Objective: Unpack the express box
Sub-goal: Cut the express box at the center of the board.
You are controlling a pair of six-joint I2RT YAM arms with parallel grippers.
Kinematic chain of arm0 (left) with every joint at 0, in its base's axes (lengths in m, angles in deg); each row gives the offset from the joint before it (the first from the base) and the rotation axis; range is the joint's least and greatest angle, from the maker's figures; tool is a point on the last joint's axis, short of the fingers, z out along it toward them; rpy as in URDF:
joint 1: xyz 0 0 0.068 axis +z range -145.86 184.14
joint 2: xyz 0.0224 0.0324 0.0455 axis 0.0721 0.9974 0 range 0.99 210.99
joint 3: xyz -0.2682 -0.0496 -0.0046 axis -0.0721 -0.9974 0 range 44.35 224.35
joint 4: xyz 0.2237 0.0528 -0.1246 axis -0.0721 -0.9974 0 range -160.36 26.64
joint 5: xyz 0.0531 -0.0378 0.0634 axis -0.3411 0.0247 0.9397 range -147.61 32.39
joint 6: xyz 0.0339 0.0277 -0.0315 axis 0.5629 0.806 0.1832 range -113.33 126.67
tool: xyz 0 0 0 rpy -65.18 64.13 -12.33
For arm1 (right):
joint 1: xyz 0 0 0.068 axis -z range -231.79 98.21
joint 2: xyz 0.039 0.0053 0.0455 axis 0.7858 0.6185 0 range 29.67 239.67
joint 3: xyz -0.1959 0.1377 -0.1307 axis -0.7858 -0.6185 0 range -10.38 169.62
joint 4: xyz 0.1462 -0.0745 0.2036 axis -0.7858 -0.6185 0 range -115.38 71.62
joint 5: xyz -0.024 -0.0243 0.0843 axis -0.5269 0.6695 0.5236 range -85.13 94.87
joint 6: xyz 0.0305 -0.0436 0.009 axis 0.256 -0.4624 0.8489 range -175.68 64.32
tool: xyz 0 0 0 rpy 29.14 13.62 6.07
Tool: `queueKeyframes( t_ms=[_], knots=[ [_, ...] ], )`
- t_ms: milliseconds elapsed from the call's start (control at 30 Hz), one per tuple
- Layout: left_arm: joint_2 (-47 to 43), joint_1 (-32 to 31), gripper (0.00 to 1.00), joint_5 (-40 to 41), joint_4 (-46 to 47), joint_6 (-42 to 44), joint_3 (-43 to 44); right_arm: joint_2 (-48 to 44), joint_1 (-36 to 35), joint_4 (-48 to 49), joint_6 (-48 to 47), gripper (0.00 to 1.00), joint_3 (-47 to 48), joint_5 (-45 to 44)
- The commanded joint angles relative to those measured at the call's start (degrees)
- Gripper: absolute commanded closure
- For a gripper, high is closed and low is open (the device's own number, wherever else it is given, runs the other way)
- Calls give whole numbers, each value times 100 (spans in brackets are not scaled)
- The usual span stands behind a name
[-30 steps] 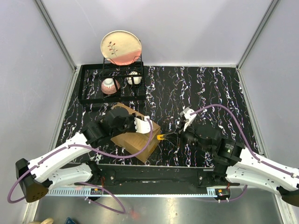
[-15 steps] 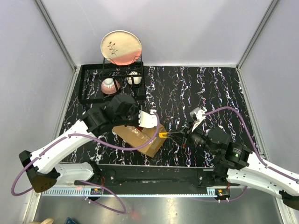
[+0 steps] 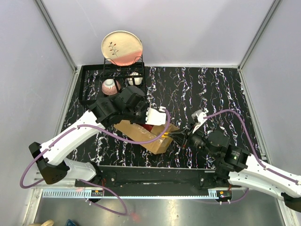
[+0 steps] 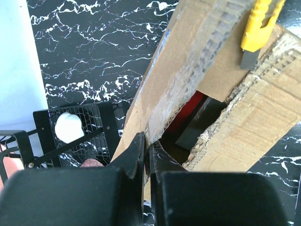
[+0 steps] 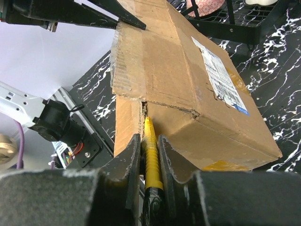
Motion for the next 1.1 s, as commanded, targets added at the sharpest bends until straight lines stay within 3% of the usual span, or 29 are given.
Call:
queueKeyframes(
  t_ms=[0, 433, 700, 1067],
  knots=[
    [-51, -4, 100, -534, -505, 463, 202, 77, -12, -293, -544, 100, 270, -305],
    [-43, -22, 100, -429, -426, 350, 105, -652, -12, -1333, -527, 100, 746, -279],
    [-34, -162, 100, -227, -216, 139, 53, -634, -12, -912, 26, 100, 324, 72],
    [211, -391, 100, 862, 128, -852, -168, -783, -12, -164, 669, 100, -257, 399]
  ],
)
